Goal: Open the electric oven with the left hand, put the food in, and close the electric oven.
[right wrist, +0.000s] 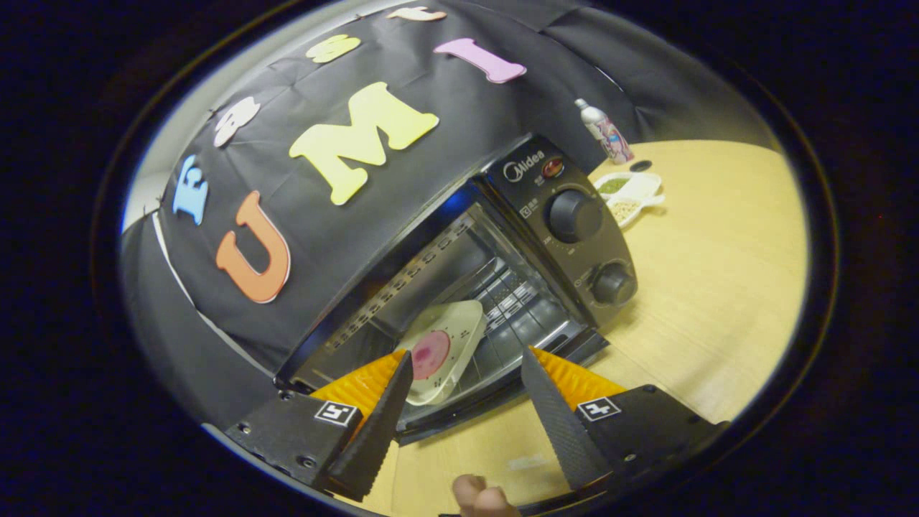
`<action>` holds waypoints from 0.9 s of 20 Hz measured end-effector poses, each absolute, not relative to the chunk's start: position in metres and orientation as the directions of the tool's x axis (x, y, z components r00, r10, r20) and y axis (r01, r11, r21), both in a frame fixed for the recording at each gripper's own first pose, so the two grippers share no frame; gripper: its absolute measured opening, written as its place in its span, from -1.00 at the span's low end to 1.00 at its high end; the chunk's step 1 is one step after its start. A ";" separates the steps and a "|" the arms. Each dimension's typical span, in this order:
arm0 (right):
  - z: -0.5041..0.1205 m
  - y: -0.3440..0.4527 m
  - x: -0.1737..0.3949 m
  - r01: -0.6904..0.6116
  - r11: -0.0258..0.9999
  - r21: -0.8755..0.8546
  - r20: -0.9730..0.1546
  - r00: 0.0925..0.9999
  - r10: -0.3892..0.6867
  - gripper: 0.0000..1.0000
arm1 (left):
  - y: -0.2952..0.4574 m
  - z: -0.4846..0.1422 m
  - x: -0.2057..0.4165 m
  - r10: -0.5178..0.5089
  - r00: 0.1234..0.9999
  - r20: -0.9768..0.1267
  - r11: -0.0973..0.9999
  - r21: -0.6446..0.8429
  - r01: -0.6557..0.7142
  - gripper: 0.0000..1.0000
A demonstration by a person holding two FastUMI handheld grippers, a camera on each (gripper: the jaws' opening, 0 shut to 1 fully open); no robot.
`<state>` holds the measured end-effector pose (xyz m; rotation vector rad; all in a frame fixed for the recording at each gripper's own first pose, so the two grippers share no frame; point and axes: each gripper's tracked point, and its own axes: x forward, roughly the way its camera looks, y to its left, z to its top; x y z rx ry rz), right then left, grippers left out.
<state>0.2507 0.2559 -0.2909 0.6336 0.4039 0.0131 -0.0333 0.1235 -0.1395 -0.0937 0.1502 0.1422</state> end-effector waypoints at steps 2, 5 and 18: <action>-0.281 0.255 0.231 0.069 0.843 0.533 -0.350 0.925 0.146 0.95 | 0.124 -0.141 -0.036 0.139 0.977 -0.162 0.986 -0.073 -0.152 0.91; -0.264 0.247 0.206 0.005 0.892 0.452 -0.321 0.934 0.157 0.86 | 0.117 -0.141 -0.037 0.138 0.976 -0.169 0.987 -0.060 -0.150 0.91; -0.115 0.141 0.116 -0.173 0.967 0.186 -0.148 0.968 0.201 0.90 | 0.043 -0.186 0.000 0.015 0.954 -0.299 0.995 -0.088 -0.044 0.91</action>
